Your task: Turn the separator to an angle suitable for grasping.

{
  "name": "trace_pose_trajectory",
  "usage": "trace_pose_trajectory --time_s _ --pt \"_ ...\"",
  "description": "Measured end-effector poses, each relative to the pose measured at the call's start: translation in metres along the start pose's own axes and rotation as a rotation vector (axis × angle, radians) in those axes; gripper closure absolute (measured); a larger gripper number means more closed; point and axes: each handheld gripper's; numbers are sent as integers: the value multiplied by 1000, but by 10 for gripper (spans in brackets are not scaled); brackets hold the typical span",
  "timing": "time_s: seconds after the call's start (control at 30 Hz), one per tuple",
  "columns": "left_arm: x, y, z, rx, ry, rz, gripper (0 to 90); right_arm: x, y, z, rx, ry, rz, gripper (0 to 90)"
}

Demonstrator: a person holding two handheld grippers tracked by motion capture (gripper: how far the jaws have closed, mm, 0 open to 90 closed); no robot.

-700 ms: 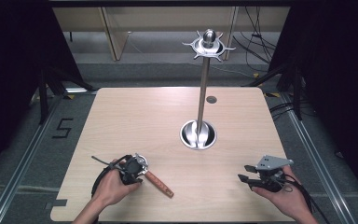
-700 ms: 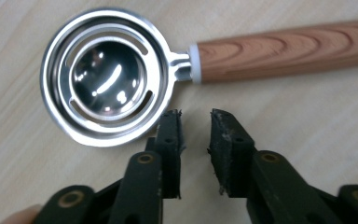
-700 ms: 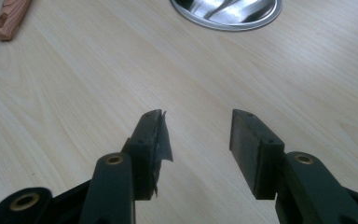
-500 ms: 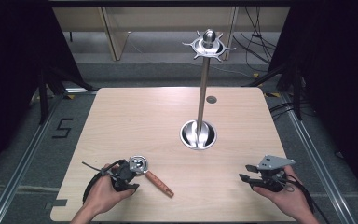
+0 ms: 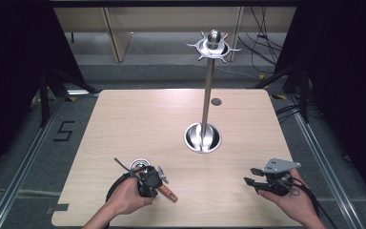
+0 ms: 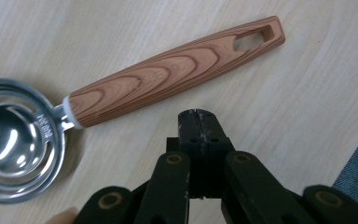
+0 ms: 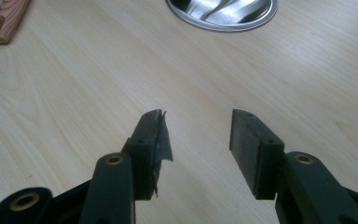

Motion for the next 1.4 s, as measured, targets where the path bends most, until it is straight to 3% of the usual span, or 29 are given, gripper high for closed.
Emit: trace_pose_trajectory --time_s 0.07,0.13,0.3,0.67,0.7,0.87,0.93,1.0,1.03,1.1,1.13,1.2,1.27,1.4 --pt "-3 1 -3 -14 12 8 892 0 0 0 1 -5 6 550" --pt "-5 0 -6 -3 14 4 892 0 2 0 -25 2 6 550" --pt "-10 4 -14 -18 9 10 892 0 1 0 -8 4 7 550" --pt "-19 13 -36 -1 -28 5 891 1 0 0 -9 -3 4 550" --pt "-19 14 -37 -4 -30 5 891 1 2 0 -30 2 11 550" --pt "-17 14 -42 -7 -54 8 888 0 0 1 -13 -6 13 550" --pt "-13 10 -41 -14 -68 20 859 2 2 1 -44 4 12 550" --pt "-1 6 -39 -35 -93 32 808 2 -1 1 -20 0 9 550" --pt "4 5 -38 -28 -113 32 777 3 0 1 -40 3 11 550" --pt "12 6 -35 -37 -128 16 725 2 -3 2 -12 -7 14 550" --pt "17 8 -34 -43 -139 11 696 3 -2 2 -35 -7 12 550" --pt "19 12 -31 -26 -162 15 620 2 -2 2 -40 -9 18 550" --pt "19 17 -28 -37 -160 11 564 3 -4 3 -26 -16 17 550" --pt "16 25 -27 -28 -168 -5 532 4 -4 3 -44 -6 23 550"
Point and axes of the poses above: each handheld gripper's, and its own axes: x roughly backward along the jaws, z roughly out of its underside, y roughly to its left, and after that the axes turned 9 degrees about -y, right-handed
